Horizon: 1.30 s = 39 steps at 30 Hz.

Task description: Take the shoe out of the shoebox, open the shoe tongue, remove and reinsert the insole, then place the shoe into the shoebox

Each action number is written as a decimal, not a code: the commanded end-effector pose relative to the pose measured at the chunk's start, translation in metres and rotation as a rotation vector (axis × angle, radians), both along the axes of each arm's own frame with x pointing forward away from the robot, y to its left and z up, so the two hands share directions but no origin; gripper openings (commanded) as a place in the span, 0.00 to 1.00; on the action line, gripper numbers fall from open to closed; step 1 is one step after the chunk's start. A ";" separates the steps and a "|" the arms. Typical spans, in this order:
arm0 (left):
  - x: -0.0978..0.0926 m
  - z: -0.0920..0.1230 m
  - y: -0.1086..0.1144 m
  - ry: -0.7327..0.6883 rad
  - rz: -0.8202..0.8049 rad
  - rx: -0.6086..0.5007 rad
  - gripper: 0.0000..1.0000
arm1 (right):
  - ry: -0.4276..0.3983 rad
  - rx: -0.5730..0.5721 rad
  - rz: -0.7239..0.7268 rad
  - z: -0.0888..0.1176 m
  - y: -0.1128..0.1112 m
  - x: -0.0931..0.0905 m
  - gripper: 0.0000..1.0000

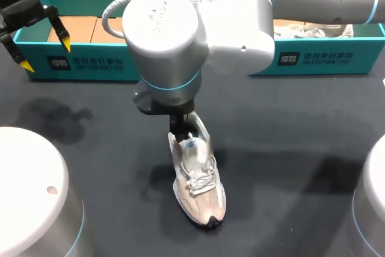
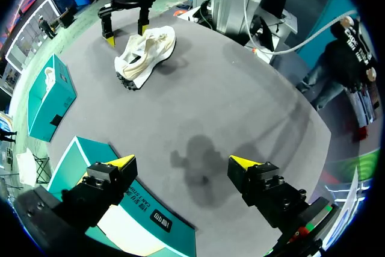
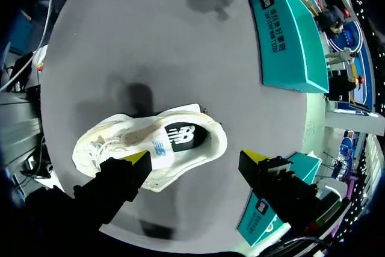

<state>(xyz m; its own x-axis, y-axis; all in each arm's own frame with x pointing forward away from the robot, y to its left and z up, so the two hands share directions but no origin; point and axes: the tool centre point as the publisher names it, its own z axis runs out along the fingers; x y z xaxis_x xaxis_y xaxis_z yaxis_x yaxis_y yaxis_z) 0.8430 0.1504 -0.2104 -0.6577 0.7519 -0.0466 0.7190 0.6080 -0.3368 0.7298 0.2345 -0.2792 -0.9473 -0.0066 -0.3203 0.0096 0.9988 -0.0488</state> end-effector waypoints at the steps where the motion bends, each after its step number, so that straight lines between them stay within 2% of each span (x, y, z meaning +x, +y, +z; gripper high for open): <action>1: 0.000 0.000 0.000 0.000 0.000 0.003 1.00 | -0.001 -0.021 0.108 -0.004 -0.004 0.012 1.00; 9: 0.000 0.000 0.000 0.000 0.000 0.003 1.00 | 0.040 -0.016 0.171 -0.017 -0.009 0.032 1.00; 22: 0.000 0.000 0.000 0.000 0.000 0.003 1.00 | 0.118 -0.001 0.188 -0.047 -0.010 0.063 1.00; 39: 0.000 0.000 0.000 0.000 0.000 0.003 1.00 | 0.208 0.027 0.176 -0.095 -0.004 0.074 1.00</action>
<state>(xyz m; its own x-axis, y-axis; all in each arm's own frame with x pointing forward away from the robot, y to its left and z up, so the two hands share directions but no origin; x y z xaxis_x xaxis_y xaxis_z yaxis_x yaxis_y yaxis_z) 0.8430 0.1504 -0.2103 -0.6577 0.7519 -0.0465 0.7190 0.6080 -0.3367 0.7988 0.2272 -0.3640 -0.9764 -0.1715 -0.1311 -0.1721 0.9851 -0.0065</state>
